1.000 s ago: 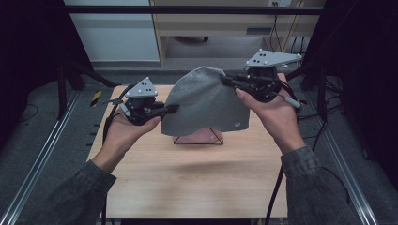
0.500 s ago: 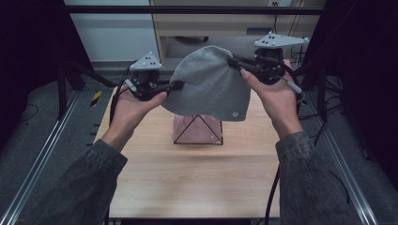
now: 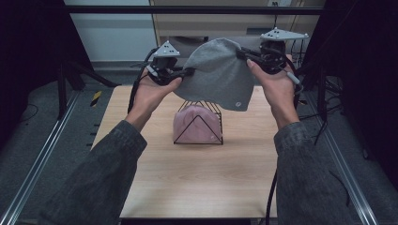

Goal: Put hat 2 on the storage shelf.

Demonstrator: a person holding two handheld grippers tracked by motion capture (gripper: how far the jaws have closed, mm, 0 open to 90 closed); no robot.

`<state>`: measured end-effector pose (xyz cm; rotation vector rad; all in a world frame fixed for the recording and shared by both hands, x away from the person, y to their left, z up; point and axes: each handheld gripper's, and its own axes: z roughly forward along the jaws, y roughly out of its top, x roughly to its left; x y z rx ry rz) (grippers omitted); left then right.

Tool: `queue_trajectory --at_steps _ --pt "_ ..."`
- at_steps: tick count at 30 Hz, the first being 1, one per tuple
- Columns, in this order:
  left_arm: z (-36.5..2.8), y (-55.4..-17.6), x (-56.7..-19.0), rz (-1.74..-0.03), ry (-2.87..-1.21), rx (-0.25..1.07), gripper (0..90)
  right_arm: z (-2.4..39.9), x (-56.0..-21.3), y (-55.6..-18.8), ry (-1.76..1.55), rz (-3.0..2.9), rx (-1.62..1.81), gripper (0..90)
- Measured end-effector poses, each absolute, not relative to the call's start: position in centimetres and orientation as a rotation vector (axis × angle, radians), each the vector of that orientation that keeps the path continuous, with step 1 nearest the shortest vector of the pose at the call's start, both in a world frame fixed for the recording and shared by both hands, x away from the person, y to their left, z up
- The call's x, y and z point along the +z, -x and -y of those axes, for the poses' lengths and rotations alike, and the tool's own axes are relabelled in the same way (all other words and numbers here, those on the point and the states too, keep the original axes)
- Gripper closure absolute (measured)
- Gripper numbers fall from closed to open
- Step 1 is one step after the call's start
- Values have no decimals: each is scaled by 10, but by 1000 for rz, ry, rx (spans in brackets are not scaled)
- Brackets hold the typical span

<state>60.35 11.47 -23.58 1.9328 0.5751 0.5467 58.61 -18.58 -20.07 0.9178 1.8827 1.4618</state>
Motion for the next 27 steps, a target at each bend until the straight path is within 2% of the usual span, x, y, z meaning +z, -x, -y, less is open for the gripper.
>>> queue_trajectory --at_steps 14,27 --pt "-120 -643 -265 -647 -1900 536 865 174 -228 -617 -954 -1891 1440 848" --pt "-130 -641 -287 -675 -1940 554 865 160 -250 -625 -957 -1933 1417 848"
